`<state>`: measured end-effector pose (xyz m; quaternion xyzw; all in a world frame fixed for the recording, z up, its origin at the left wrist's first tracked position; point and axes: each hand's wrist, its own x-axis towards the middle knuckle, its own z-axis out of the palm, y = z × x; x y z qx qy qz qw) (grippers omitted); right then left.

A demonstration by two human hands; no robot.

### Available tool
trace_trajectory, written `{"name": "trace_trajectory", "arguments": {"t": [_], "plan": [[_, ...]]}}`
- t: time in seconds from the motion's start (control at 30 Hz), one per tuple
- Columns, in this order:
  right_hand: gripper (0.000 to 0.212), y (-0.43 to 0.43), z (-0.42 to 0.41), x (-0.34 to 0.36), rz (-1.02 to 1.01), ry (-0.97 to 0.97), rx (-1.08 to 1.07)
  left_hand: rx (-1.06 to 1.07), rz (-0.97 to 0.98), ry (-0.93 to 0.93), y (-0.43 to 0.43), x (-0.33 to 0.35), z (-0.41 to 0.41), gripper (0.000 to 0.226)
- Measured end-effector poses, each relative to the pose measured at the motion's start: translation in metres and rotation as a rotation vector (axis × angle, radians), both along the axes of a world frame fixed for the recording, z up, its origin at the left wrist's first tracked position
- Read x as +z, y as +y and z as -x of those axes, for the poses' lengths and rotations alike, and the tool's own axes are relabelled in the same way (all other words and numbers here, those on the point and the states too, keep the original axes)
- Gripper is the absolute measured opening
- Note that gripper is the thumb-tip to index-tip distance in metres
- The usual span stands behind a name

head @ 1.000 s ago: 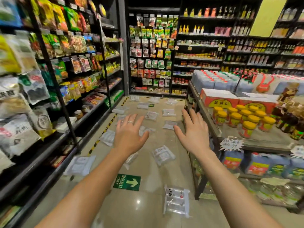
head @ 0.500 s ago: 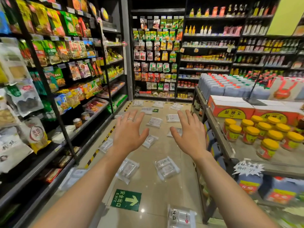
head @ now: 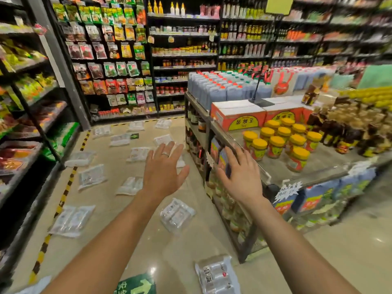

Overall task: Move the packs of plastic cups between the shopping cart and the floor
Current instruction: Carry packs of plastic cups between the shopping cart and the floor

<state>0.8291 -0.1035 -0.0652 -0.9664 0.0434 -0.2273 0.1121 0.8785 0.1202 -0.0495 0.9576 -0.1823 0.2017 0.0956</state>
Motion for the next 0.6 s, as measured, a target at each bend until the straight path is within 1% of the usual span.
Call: {"name": "trace_trajectory", "arguments": {"t": [0.07, 0.2, 0.27, 0.37, 0.5, 0.6], "plan": [[0.067, 0.007, -0.014, -0.009, -0.012, 0.019, -0.064, -0.091, 0.019, 0.037, 0.006, -0.011, -0.034, 0.073], [0.066, 0.013, -0.026, -0.031, -0.027, 0.065, -0.227, -0.197, -0.072, 0.116, 0.01, -0.028, -0.082, 0.074], [0.067, 0.015, -0.024, -0.042, -0.064, 0.097, -0.305, -0.272, -0.097, 0.155, 0.004, -0.036, -0.096, 0.074], [0.072, 0.013, -0.018, -0.058, -0.108, 0.134, -0.387, -0.383, -0.116, 0.191, -0.014, -0.053, -0.111, 0.073], [0.066, -0.001, -0.006, -0.087, -0.161, 0.164, -0.508, -0.515, -0.161, 0.232, -0.051, -0.082, -0.118, 0.065], [0.071, -0.017, 0.007, -0.109, -0.211, 0.177, -0.585, -0.601, -0.208, 0.257, -0.087, -0.104, -0.119, 0.067]]}}
